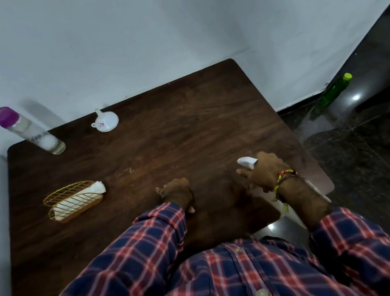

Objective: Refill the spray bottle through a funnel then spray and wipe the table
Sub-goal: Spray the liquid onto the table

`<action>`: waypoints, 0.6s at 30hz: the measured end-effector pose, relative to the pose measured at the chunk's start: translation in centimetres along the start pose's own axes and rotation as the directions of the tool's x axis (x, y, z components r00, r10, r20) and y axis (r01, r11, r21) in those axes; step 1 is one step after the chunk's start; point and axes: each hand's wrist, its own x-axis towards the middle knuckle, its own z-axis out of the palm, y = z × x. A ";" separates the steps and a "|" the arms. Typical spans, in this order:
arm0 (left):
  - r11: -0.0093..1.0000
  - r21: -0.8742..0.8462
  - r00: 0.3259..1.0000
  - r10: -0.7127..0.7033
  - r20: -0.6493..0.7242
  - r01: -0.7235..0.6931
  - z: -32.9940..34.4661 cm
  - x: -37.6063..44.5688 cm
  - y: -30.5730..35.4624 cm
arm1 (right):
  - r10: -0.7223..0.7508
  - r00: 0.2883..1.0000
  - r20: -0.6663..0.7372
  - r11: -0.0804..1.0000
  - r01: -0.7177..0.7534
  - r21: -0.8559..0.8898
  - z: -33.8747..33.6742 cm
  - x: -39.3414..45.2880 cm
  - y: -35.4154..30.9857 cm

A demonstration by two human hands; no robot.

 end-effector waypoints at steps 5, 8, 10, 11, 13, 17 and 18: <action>1.000 0.017 1.000 0.016 0.009 -0.016 0.2 -0.3 0.7 | 0.079 0.997 -0.011 0.995 -0.078 0.065 1.3 -1.2 1.0; 1.000 0.014 1.000 -0.007 0.005 0.007 0.3 -0.4 0.8 | 0.079 0.995 -0.066 0.995 -0.074 0.068 2.1 -1.2 0.8; 0.999 -0.035 1.000 -0.014 0.016 0.014 0.3 -0.6 0.5 | 0.008 0.999 -0.047 0.998 -0.005 0.061 3.3 -0.2 0.9; 0.997 -0.079 1.000 -0.001 0.030 0.003 0.3 -0.9 0.3 | -0.037 0.999 -0.026 0.999 0.038 0.039 3.7 0.2 0.7; 0.996 -0.090 1.000 0.010 0.030 -0.007 0.5 -1.5 -0.3 | -0.058 0.997 -0.046 0.997 0.061 0.053 3.3 -0.6 -1.0; 0.996 -0.090 0.998 -0.005 -0.067 -0.001 1.3 -2.8 -1.7 | -0.042 0.996 -0.076 0.990 0.052 0.134 3.2 -1.0 -3.7; 0.995 -0.101 0.997 0.001 -0.082 -0.010 1.6 -3.0 -2.2 | -0.084 0.994 -0.071 0.988 0.093 0.125 3.4 -1.0 -4.4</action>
